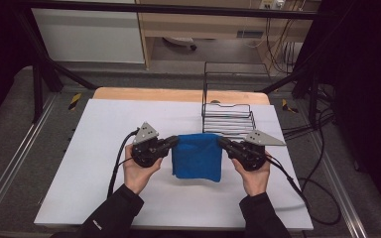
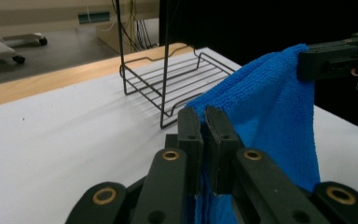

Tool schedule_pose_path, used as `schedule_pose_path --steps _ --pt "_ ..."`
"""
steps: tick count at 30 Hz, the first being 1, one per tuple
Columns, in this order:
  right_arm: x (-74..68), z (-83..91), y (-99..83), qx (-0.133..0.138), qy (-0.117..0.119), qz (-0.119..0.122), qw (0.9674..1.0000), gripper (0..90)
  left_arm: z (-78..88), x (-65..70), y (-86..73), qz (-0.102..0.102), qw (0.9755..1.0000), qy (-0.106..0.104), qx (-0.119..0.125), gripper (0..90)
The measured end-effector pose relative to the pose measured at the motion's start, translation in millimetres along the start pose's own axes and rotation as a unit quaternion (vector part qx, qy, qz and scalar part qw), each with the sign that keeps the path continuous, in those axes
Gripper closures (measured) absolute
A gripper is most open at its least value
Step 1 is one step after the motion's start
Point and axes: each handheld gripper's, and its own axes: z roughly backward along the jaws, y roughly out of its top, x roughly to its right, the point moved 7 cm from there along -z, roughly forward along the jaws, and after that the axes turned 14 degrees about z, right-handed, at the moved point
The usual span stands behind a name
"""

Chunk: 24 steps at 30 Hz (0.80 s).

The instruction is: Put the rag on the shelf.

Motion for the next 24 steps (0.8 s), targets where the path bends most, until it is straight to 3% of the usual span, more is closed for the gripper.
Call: schedule_pose_path --steps 14,24 --pt "10.7 21.8 25.8 0.040 -0.038 0.023 0.9982 86.2 -3.0 18.8 27.6 0.002 0.9988 -0.023 0.044 85.5" --pt "19.2 36.7 46.1 0.068 -0.067 0.038 0.9947 86.3 -6.1 33.9 51.6 -0.008 0.9968 -0.029 0.073 85.7"
